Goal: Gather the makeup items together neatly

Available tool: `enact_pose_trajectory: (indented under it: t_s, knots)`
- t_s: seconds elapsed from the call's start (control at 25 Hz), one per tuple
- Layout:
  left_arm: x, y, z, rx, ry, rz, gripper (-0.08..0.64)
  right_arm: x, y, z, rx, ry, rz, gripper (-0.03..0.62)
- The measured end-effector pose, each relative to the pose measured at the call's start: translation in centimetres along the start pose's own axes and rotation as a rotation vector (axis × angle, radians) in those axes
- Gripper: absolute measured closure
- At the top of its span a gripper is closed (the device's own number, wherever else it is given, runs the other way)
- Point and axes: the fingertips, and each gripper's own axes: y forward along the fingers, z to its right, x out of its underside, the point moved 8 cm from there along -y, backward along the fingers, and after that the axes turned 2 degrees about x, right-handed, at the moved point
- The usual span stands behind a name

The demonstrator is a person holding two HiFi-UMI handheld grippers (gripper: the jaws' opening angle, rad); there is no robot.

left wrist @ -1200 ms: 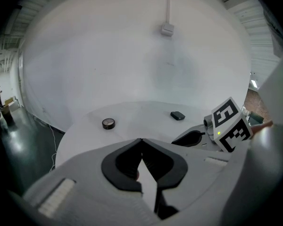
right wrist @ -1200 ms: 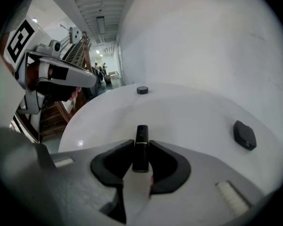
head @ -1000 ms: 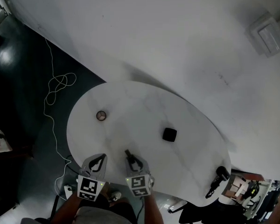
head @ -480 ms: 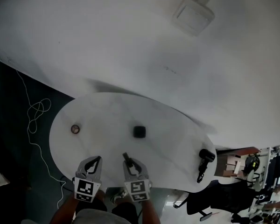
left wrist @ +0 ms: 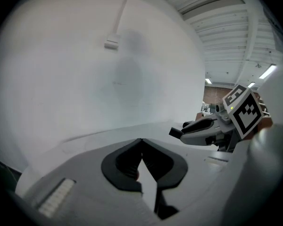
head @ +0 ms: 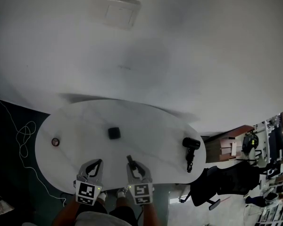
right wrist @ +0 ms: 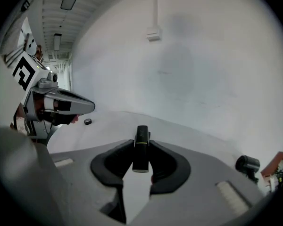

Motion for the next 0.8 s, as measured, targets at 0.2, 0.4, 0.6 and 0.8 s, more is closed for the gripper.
enact_pose_trajectory:
  t_s: [0.2, 0.4, 0.6, 0.8]
  knots:
    - [-1.7, 2.7, 3.1, 0.055, 0.034, 0.009, 0.551, 1.1, -2.2, 4.0, 0.08, 0.045, 0.008, 0.488]
    - [-3.1, 5.2, 5.9, 0.093, 0.054, 0.006, 0.551, 2.5, -3.9, 8.2, 0.146, 0.094, -0.002, 0.488]
    - [-3.5, 7.4, 8.6, 0.12, 0.071, -0.012, 0.551, 4.7, -5.2, 11.9, 0.211, 0.146, -0.015, 0.488]
    - [-3.2, 10.3, 11.3, 0.144, 0.071, -0.032, 0.551, 7.4, -5.5, 15.4, 0.247, 0.191, -0.044, 0.488]
